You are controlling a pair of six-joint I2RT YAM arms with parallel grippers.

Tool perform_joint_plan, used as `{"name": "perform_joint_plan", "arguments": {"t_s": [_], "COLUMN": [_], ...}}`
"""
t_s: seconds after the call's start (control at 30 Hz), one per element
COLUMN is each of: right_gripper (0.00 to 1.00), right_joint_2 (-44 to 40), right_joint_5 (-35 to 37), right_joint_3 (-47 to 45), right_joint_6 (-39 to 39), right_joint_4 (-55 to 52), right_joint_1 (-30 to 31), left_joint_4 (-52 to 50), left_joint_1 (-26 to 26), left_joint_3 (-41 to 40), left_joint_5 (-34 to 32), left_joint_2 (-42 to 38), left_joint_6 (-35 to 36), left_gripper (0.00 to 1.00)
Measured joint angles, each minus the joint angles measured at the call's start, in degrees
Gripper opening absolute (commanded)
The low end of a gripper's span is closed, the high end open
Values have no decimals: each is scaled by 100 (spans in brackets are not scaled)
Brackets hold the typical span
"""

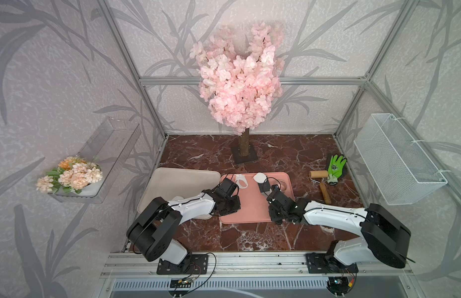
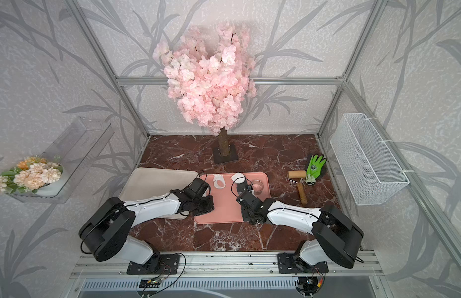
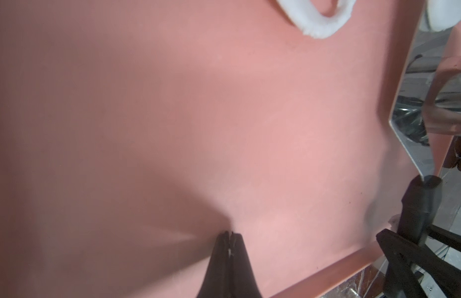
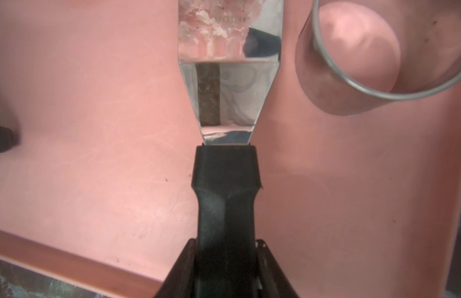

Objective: Roll out the dumpling wrappers from the dough
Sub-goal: Scoop the dumpling wrapper from the work surface.

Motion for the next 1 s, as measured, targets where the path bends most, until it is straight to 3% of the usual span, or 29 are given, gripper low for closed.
{"name": "perform_joint_plan", "arguments": {"t_s": [0.37,0.6,0.8,1.0], "right_gripper": [0,0,0,0], "right_joint_2": [-551,-767,-710,-144], "right_joint_5": [273,332,291,31], "right_joint_3": [-122,-37,396,1141], "right_joint_6": [-203,-389,-627,-942], "right_joint_4": [96,-103,-352,-407], "right_joint_1": [330,498,588,669], "left_joint_4": [-448,-841,-1403,-1891], "left_joint_1": [0,92,444,966], "left_joint_3": [260,393,385,282], "left_joint_5": [-267,-564,-964,-1467], "left_joint_2": [-354,-992,-1731,-2787], "left_joint_6": [9,2,-68,-275], "left_gripper": [0,0,7,15]}}
